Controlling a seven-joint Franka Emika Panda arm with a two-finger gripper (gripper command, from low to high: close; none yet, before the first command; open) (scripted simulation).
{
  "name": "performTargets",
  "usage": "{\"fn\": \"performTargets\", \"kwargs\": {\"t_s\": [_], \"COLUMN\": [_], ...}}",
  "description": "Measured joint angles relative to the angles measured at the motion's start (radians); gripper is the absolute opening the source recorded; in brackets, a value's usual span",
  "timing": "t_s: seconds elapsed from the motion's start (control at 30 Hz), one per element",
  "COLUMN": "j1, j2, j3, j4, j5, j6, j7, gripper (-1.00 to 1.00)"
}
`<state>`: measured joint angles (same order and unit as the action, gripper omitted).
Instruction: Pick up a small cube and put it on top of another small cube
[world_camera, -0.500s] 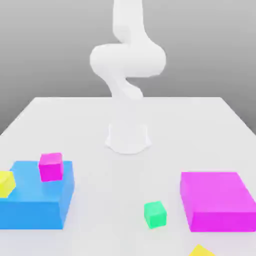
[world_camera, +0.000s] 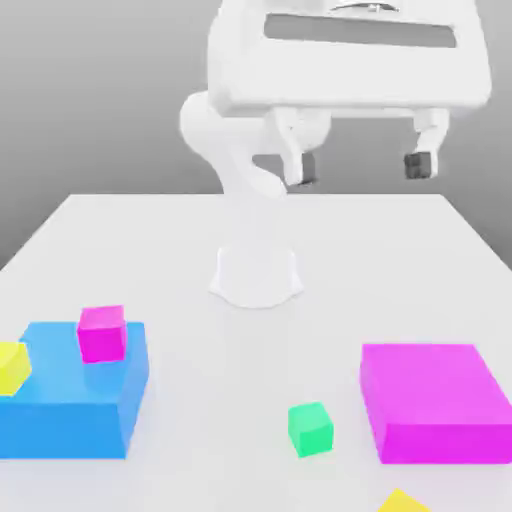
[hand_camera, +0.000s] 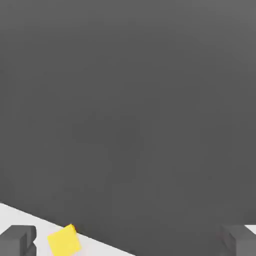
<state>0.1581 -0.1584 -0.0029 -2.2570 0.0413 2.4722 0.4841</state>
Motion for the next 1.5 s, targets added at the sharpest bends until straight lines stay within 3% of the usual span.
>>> {"fn": "performTargets", "kwargs": {"t_s": [0.47,0.63,0.67,0.87,1.03,1.3,1.5], "j1": [0.073,0.091,0.093,0.093,0.086,0.043,0.011], "j2": [0.507,0.688,0.712,0.724,0.59,0.319,0.134], "j3": [0.047,0.039,0.037,0.037,0.045,0.019,0.012], "j4": [0.034,0.066,0.071,0.074,0.042,-0.224,-0.443], "j5": [-0.062,-0.086,-0.087,-0.088,-0.079,-0.163,-0.077], "j6": [0.137,0.249,0.267,0.275,0.172,0.177,0.205], "j7": [-0.184,-0.192,-0.191,-0.191,-0.199,-0.393,-0.666], "gripper": [0.0,0.0,-1.0,-1.0,-1.0,-1.0,-1.0]}}
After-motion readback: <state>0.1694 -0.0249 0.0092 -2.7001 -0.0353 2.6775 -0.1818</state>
